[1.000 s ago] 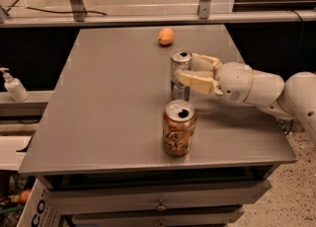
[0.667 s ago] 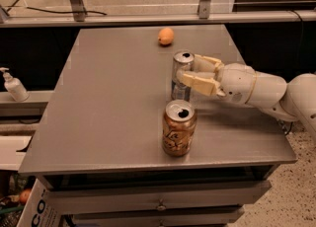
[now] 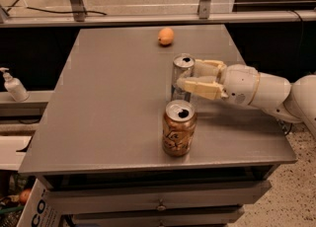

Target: Place redbull can upright

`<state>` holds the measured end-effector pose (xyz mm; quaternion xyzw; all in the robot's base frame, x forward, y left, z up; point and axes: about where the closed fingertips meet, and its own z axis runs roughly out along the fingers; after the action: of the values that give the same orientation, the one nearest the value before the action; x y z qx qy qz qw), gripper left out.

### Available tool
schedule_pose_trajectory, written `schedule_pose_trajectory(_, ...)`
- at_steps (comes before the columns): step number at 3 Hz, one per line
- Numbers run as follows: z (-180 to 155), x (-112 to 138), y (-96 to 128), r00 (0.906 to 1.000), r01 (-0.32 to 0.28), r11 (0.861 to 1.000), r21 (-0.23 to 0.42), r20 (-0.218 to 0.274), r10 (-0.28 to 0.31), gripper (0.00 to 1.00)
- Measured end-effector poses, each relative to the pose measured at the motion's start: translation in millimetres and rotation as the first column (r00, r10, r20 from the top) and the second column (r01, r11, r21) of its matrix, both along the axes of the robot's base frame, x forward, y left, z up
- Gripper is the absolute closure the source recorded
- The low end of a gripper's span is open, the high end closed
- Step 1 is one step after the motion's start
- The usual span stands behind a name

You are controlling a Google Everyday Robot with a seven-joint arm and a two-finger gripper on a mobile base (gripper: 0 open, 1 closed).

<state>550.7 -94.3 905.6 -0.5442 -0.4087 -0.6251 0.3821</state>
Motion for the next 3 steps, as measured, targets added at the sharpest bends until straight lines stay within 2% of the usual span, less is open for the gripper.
schedule_pose_trajectory(1, 0.7, 0.4, -1.6, 1.0, 0.006, 1.0, -0.004, 0.002, -0.006, 0.0)
schedule_pose_trajectory(2, 0.9, 0.4, -1.9, 1.0, 0.007, 1.0, -0.004, 0.002, -0.007, 0.0)
schedule_pose_trajectory(3, 11.1, -3.8, -17.9, 0.9989, 0.041, 0.999, -0.019, 0.022, -0.04, 0.0)
